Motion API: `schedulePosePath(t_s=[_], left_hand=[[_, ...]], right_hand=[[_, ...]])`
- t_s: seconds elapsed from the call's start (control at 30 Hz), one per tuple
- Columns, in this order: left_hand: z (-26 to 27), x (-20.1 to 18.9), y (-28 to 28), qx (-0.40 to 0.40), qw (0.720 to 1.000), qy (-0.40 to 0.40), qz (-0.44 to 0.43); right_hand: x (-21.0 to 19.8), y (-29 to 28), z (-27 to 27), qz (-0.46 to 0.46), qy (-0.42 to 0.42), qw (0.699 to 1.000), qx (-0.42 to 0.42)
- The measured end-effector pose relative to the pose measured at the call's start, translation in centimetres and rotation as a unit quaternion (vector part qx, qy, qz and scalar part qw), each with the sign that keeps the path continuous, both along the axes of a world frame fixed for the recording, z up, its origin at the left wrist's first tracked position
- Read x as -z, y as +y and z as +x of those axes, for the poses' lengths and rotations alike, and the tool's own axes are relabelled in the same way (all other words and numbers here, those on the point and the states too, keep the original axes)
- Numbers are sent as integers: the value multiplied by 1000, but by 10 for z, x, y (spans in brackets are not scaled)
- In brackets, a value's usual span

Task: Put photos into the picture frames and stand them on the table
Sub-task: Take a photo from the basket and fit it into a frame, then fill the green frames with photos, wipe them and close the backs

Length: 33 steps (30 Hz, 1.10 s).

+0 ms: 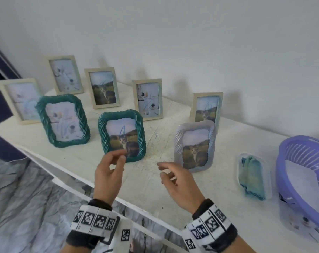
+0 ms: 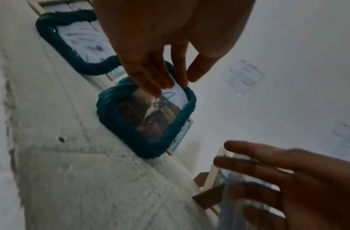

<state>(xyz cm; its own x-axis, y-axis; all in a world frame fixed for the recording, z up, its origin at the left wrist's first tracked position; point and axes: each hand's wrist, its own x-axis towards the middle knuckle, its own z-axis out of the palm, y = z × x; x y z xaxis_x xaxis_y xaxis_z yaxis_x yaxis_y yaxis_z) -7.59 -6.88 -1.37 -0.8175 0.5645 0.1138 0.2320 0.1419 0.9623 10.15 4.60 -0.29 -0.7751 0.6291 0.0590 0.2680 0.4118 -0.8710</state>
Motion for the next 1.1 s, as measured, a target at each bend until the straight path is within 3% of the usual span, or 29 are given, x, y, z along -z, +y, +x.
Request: schedulePosePath(t_s=[0.1,0.2,0.3,0.43,0.63,0.77,0.93,1.1], left_hand=[[-25,-1,-5,-57,998,18,-19],[-48,2,-6,-14,998,-36,-59],[-63,9,-7,49,996,-21,-77],[-72,4,-16,62,995,-8,-81],[-76,-26,-40,105,990,13,-93],[-54,-51,-42,168,980,49,-95],[2,-66,-27,261,956,80,-104],[74,-55,4,338,927,94,-129]], right_hand=[[-5,2,-45,-9,-4,1000,16],[-4,13,-87,-35,-44,997,54],[0,20,-117,-77,-74,992,68],[-3,9,-127,-94,-53,988,111],[-17,-13,-84,-60,22,984,168],[-26,-29,-34,-118,96,973,175],[-21,-45,42,-287,207,907,229],[-13,-45,106,-287,231,866,337]])
